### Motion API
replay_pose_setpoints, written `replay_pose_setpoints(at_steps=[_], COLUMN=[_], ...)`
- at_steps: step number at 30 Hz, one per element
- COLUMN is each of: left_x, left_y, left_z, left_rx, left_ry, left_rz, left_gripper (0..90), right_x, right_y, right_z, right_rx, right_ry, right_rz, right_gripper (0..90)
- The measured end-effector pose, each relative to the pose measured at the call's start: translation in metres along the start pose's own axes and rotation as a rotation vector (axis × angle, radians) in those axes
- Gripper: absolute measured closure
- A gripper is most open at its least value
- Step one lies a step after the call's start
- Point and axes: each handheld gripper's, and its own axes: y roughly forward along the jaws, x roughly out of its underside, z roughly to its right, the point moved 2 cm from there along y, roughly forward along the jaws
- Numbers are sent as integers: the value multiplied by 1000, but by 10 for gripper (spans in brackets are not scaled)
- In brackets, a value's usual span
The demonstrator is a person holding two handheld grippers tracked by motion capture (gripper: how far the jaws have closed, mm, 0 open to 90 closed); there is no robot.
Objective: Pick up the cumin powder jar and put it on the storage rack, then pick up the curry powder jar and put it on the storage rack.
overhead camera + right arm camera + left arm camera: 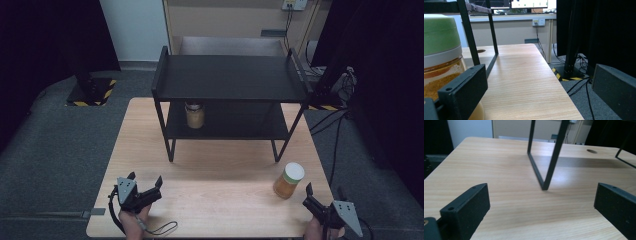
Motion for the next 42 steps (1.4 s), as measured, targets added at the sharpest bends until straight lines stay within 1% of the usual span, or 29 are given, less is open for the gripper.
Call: replay_pose_setpoints(at_steps=[3,8,12,16,20,25,33,38,42], left_x=[4,10,14,15,16,16,17,18,18], left_y=[-4,-9,-11,-12,-11,-11,-11,-12,-12], left_z=[-4,-12,-16,-17,-19,-19,-19,-20,-20], left_rx=[-16,-39,-44,-48,-46,-37,-38,-28,-24], left_ry=[-3,-23,-39,-39,-48,-37,-34,-33,-32], left_rz=[-9,-15,-10,-8,-7,-14,-12,-3,-1], left_gripper=[0,0,0,0,0,0,0,0,0], right_x=[0,0,0,0,0,0,0,0,1], right_y=[0,0,0,0,0,0,0,0,0], right_z=[0,-1,-1,-2,-1,-1,-1,-1,-3], right_rx=[2,6,9,9,9,10,9,9,20], right_ry=[2,0,1,1,1,1,1,3,10], right_rz=[1,1,-1,-1,-2,-1,3,-2,4], right_gripper=[7,7,7,7,7,7,7,7,7])
